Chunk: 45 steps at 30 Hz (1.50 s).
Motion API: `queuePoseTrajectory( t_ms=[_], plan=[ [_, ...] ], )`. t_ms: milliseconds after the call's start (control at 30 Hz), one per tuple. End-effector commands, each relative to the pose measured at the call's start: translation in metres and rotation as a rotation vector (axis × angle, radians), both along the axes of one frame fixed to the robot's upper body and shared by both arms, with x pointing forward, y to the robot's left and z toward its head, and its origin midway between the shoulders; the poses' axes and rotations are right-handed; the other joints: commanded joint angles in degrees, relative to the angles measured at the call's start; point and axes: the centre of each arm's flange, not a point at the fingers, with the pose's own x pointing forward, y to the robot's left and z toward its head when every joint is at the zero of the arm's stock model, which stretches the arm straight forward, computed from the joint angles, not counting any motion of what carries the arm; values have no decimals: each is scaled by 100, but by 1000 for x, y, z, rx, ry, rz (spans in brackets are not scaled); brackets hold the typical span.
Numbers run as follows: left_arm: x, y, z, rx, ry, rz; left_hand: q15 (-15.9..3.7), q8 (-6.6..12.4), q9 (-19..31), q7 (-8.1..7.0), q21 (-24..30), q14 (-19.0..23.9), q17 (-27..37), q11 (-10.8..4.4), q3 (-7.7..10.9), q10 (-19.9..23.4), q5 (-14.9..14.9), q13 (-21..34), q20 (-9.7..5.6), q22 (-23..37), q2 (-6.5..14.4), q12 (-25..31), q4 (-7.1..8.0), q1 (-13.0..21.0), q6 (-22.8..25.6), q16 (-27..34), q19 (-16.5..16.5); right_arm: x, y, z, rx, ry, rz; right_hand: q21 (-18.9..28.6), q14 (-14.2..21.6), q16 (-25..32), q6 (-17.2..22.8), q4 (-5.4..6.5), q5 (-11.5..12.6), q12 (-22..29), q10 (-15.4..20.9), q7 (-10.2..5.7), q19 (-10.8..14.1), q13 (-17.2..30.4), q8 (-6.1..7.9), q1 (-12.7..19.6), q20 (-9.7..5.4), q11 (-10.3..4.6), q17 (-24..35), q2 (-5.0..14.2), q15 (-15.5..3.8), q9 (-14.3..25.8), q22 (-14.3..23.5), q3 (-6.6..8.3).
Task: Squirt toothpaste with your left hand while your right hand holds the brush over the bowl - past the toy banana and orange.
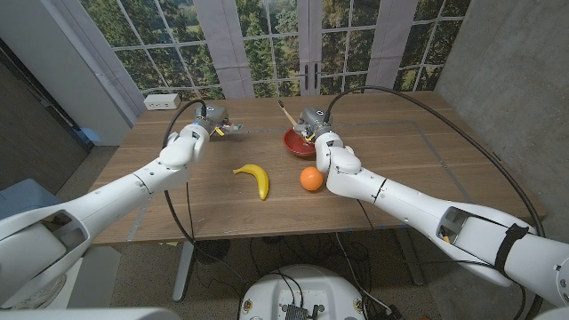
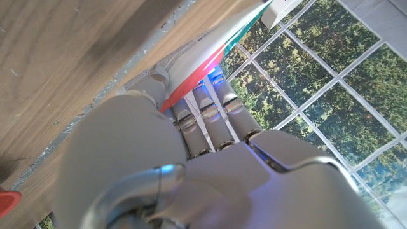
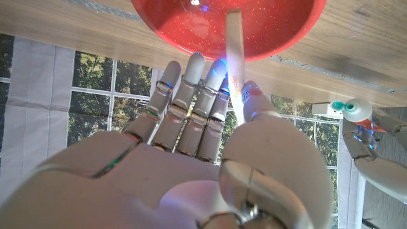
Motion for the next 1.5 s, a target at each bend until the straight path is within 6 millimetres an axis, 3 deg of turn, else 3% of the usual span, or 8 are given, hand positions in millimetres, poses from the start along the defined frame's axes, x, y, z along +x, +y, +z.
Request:
queuePoseTrajectory(
  t_ms=[33,500,1500],
  plan=[
    [-10,5,25,44,-52,22,-717,-18,28,-2,62,62,16,-3,-18,41,15,26,-556,22,24,-18,16,28,67,-21,-14,5,-3,2,-6,79,-17,30,61,-30,89,169,17,7,135,-68,-5,25,49,124,-409,-180,39,203,-576,31,13,253],
    [-20,1,53,124,-103,33,-719,-33,34,-14,108,139,40,-14,-59,129,12,41,-587,29,34,-19,15,40,124,-8,-21,5,-3,1,-48,123,-51,79,73,-82,83,161,16,-16,130,-68,-30,30,43,117,-406,-189,100,198,-578,41,9,271],
    [-43,-21,90,313,-163,52,-721,-72,42,-104,177,188,58,-24,-119,187,12,58,-641,42,42,-60,11,77,184,-24,-58,-9,12,7,-194,168,-26,164,115,-163,95,154,16,-43,153,-74,-52,42,32,100,-424,-187,191,193,-582,47,0,301]
  ],
)
